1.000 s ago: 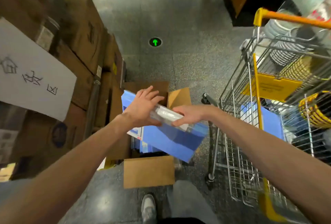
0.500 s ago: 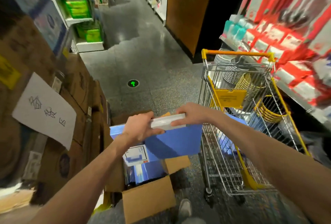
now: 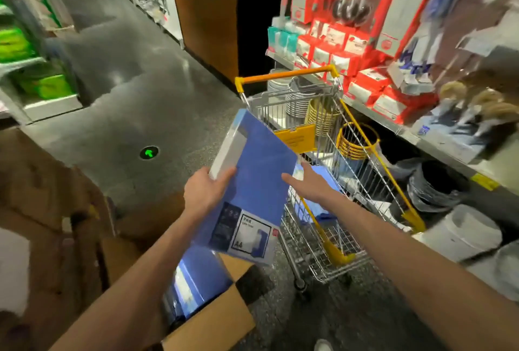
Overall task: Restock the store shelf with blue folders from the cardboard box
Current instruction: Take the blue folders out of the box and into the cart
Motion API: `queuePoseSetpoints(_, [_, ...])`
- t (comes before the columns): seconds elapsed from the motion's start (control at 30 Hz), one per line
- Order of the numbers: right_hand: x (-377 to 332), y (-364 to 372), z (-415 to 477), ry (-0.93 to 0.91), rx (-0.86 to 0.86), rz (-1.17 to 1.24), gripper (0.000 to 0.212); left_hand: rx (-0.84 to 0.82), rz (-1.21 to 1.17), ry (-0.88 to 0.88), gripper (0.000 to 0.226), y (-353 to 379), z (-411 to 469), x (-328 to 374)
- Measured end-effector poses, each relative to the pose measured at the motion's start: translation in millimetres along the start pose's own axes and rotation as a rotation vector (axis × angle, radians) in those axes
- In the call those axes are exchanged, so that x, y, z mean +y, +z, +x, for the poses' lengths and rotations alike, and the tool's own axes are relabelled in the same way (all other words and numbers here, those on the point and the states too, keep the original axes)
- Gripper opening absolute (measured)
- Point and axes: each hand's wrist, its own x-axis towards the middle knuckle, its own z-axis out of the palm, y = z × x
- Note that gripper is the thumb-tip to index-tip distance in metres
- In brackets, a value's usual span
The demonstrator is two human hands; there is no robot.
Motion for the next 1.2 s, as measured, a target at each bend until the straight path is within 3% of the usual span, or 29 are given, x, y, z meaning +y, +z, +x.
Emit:
queuePoseSetpoints(0.1, [52.5,-29.1,3.3,0.169,0.009,0.058,0.085,-0.105,-0.160,-0.103,0.068,47.4,13.1,35.5])
queuePoseSetpoints(0.2, [96.6,-60.8,4.4,0.260,0.041,0.262,0.078,-0.164,-0.406,-0.245,0.084,95.7,19.6,69.0])
queuePoseSetpoints(0.3, [140.3,-105.6,21.2,0.293,0.154,0.509,0.056,-0.181,-0.479,-0.275,0.059,146.7,17.6,110.3])
queuePoseSetpoints(0.37, [162.7,-131.0,34.1,0.294,0.212,0.562,0.055,-0.180,-0.473,-0.306,0.057,177.3,18.9,127.6])
queuePoseSetpoints(0.47, [184.6,-165.9,47.3,0.266,0.284,0.517,0.044,-0.161,-0.456,-0.348,0.056,218.5,25.2,147.0])
queuePoseSetpoints(0.57, [207.5,-197.0,63.3,0.273,0.296,0.456,0.037,-0.159,-0.375,-0.333,0.072,261.4,33.5,158.2])
queuePoseSetpoints(0.7, [237.9,-203.1,93.0,0.324,0.239,0.265,0.058,-0.176,-0.290,-0.377,0.073,289.5,47.4,159.0])
queuePoseSetpoints(0.8, [234.6,-200.9,112.8,0.351,0.211,0.191,0.048,-0.160,-0.274,-0.394,0.069,308.2,66.4,159.2])
queuePoseSetpoints(0.93, [236.2,-194.6,147.8,0.425,0.192,0.150,0.054,-0.166,-0.203,-0.402,0.067,341.2,100.0,161.8])
queuePoseSetpoints(1.2, [258.3,-190.1,219.1,0.596,0.209,0.017,0.022,-0.332,-0.190,-0.552,0.062,431.3,185.0,141.5])
